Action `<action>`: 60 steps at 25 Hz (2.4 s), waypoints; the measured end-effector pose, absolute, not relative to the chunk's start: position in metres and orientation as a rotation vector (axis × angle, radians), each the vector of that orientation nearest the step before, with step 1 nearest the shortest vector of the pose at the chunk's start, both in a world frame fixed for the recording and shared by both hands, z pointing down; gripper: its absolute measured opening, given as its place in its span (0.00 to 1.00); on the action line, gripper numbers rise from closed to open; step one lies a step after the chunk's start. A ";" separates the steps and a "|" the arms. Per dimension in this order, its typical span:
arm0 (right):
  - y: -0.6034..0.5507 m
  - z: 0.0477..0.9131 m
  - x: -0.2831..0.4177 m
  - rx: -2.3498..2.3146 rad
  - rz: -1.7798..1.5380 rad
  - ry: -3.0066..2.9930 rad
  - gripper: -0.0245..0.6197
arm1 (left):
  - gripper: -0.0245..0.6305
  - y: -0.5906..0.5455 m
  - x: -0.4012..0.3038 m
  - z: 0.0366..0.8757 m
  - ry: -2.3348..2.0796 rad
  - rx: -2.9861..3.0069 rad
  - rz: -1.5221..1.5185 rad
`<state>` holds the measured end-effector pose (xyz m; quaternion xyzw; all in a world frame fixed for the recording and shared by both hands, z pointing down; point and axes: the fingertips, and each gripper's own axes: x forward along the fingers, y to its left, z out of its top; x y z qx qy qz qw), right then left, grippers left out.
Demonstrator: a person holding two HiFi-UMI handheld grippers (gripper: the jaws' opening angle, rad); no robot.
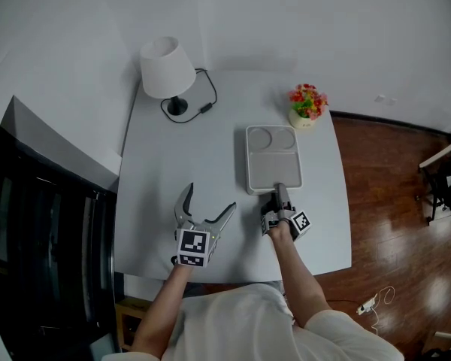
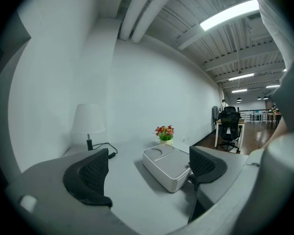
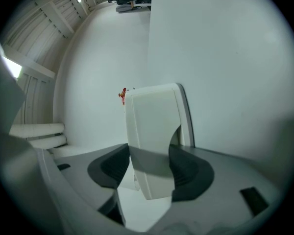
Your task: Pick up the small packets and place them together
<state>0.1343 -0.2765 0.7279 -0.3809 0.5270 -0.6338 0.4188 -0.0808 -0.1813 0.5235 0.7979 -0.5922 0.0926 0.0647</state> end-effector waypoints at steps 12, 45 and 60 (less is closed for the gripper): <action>-0.255 0.731 0.139 -0.984 -1.584 1.317 0.40 | 0.80 -0.175 -0.078 0.526 -1.771 2.413 0.271; -0.083 0.748 0.176 -1.047 -1.620 1.300 0.31 | 0.72 -0.133 -0.079 0.488 -1.841 2.496 0.084; -0.040 0.753 0.174 -1.058 -1.676 1.294 0.28 | 0.72 -0.136 -0.076 0.496 -1.814 2.526 0.103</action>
